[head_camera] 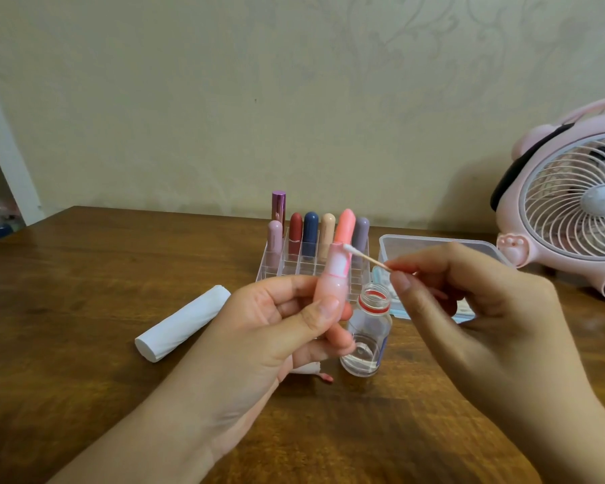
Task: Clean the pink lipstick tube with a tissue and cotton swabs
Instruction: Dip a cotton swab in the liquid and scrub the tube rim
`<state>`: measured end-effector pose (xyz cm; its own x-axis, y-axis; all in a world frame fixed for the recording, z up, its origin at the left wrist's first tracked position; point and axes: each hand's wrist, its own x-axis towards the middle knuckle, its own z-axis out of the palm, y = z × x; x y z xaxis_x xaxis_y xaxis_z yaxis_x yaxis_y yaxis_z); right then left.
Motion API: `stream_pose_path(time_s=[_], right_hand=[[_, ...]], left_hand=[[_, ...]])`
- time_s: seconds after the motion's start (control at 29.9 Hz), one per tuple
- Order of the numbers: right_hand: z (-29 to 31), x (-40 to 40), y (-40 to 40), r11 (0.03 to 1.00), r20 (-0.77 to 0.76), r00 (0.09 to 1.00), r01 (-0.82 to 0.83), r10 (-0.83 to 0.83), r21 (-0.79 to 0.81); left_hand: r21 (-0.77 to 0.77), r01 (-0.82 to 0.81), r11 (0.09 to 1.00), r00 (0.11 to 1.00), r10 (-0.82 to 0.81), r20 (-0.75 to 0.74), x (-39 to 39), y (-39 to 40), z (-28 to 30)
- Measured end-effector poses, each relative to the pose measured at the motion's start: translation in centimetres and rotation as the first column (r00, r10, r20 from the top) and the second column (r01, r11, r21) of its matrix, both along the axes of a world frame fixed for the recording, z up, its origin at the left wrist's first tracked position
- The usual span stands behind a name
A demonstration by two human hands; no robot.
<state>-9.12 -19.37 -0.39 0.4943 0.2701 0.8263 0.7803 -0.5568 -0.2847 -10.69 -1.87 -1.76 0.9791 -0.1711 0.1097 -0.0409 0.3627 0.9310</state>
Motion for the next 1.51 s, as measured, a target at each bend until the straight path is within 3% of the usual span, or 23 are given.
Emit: stream_pose_path(time_s=[0.2, 0.44, 0.74, 0.9, 1.17, 1.51], right_hand=[[-0.19, -0.08, 0.02, 0.997, -0.044, 0.999, -0.034, 0.032, -0.065], [-0.14, -0.01, -0.29, 0.998, -0.037, 0.998, -0.042, 0.044, 0.048], [-0.19, -0.18, 0.18, 0.997, -0.041, 0.999, -0.028, 0.025, -0.074], [-0.25, -0.05, -0.06, 0.998, -0.025, 0.999, -0.034, 0.035, 0.047], [-0.33, -0.05, 0.18, 0.997, -0.059, 0.997, -0.044, 0.040, -0.059], [-0.47, 0.19, 0.08, 0.996, -0.110, 0.993, -0.043, 0.053, 0.083]], left_hand=[[0.028, -0.004, 1.000, 1.000, 0.004, 0.014, -0.03, 0.03, 0.03], [0.023, -0.005, 1.000, 1.000, 0.004, 0.030, -0.09, -0.01, 0.12], [0.074, -0.068, 0.995, 0.997, 0.065, 0.039, -0.18, -0.03, 0.10], [0.101, -0.078, 0.992, 0.996, 0.074, 0.047, -0.13, -0.03, 0.10], [0.077, -0.057, 0.995, 0.998, 0.054, 0.045, -0.20, 0.02, 0.21], [0.036, -0.037, 0.999, 0.998, 0.035, 0.057, -0.21, 0.15, 0.16]])
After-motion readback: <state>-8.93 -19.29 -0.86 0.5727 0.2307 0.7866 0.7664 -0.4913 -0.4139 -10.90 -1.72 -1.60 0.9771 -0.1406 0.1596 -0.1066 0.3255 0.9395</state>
